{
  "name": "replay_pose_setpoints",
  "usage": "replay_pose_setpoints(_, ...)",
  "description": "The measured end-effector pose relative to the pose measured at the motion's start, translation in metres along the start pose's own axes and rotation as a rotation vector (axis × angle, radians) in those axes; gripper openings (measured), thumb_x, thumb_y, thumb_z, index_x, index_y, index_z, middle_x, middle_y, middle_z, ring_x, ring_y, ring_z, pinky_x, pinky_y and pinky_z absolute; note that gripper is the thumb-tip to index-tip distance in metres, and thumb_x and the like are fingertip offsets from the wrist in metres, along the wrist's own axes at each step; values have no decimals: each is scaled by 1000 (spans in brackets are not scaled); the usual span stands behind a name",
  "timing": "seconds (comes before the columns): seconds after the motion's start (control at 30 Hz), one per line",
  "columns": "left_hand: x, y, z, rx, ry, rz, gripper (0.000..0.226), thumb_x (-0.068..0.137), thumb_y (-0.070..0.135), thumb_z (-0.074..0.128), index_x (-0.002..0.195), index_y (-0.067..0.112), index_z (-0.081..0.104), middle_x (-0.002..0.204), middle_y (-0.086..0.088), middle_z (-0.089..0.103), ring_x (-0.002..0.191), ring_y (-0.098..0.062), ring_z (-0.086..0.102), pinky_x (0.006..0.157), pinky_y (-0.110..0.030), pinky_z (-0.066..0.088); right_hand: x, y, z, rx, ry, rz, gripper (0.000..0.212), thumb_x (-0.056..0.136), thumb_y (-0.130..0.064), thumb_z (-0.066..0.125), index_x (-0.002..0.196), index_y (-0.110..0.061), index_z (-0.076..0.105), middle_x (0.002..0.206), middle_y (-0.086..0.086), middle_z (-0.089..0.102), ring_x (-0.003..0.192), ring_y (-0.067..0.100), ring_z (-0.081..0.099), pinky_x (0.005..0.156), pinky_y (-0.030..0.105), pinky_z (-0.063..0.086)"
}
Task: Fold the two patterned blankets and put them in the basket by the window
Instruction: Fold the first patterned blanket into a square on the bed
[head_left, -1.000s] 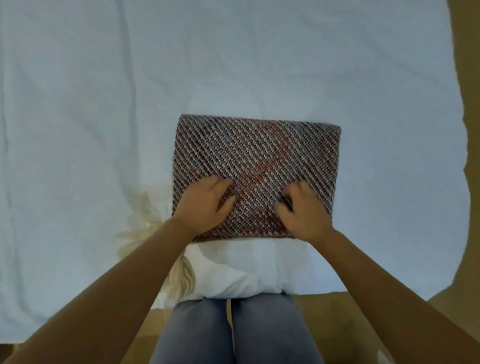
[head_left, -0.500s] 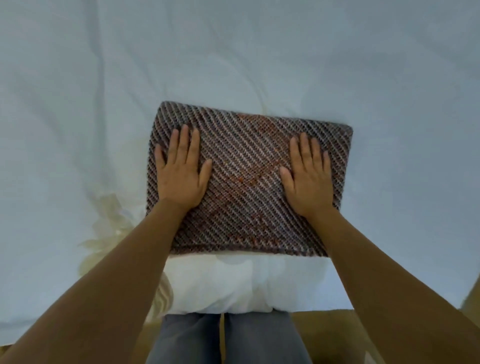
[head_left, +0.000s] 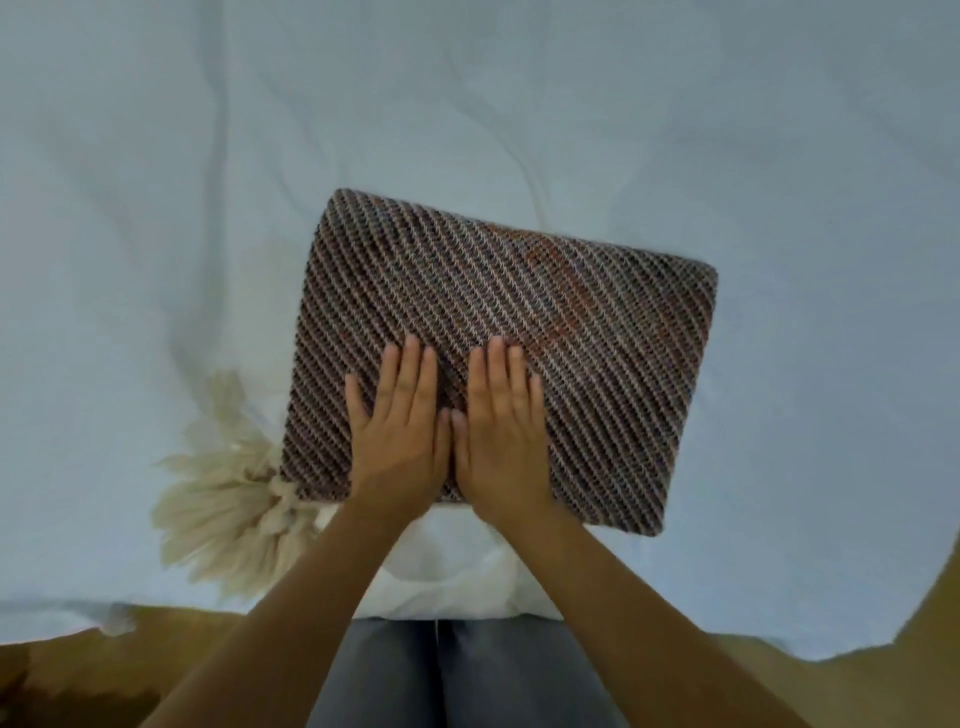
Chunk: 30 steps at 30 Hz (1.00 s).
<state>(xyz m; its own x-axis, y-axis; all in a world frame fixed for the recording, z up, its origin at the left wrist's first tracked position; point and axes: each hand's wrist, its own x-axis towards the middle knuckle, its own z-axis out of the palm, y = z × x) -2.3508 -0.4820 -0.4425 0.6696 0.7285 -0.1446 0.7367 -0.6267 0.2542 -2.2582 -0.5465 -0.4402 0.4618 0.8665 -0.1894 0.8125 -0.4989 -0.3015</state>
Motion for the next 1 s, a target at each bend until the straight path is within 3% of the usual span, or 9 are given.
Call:
replay_pose_setpoints(0.07,-16,-6,9,48,-101,-47,56,93,34,29,135,-1,40,140,-21,42,131,-37,37,109,-56,14,-8,1,10,-77,-92,-77,54,93,-33,29,138,-4,37,144,14,43,134,28,39,107,49,30)
replay_pose_setpoints(0.17,-19,-25,19,50,-193,-77,64,93,46,23,139,3,34,143,-23,39,133,-37,33,108,-55,18,-11,35,19,-172,-133,-127,55,92,-35,31,139,-8,38,144,12,43,133,28,40,113,44,22)
replay_pose_setpoints(0.3,-16,-43,26,32,-238,-46,70,94,52,10,141,4,29,144,-25,36,133,-35,31,109,-42,12,-18,83,18,-182,-87,-45,55,92,-36,31,141,-10,29,145,14,41,135,30,26,111,42,10)
replay_pose_setpoints(0.53,-17,-63,15,-52,-223,-47,81,88,65,5,143,6,10,151,-12,12,139,-24,9,112,-45,8,-31,104,0,-133,-52,207,58,90,-43,32,139,-13,40,146,22,37,133,44,34,105,62,23)
replay_pose_setpoints(0.6,-6,-62,5,-190,-155,-73,84,87,66,19,146,8,8,153,-9,6,141,-22,5,113,-44,6,-32,108,-9,-79,-57,355,75,83,-63,36,144,-20,31,151,22,26,138,43,23,104,67,16)
replay_pose_setpoints(0.67,17,-62,-7,-429,-36,-271,89,83,62,43,148,15,5,157,-6,11,143,-21,10,113,-42,10,-28,115,-19,41,-66,500,103,67,-80,44,148,-25,12,155,20,14,140,41,16,106,64,17)
replay_pose_setpoints(0.77,60,-60,-26,-862,-64,-631,103,66,63,68,146,26,15,146,6,36,133,-20,37,105,-31,29,-16,120,-30,301,-55,623,129,53,-75,66,147,-26,-8,155,13,19,138,34,27,108,56,29)
replay_pose_setpoints(0.93,69,-65,-35,-889,-340,-593,107,49,49,84,139,24,32,140,1,47,123,-22,46,105,-38,34,-6,111,-35,741,-37,778,124,65,-62,70,145,-27,-18,156,3,19,139,25,27,115,49,23)
replay_pose_setpoints(1.0,67,-67,-42,-929,-433,-573,110,43,44,86,138,20,36,137,-1,50,121,-22,49,105,-41,37,-8,111,-42,870,-15,843,110,71,-54,70,148,-20,-1,153,6,28,135,24,34,113,44,28)
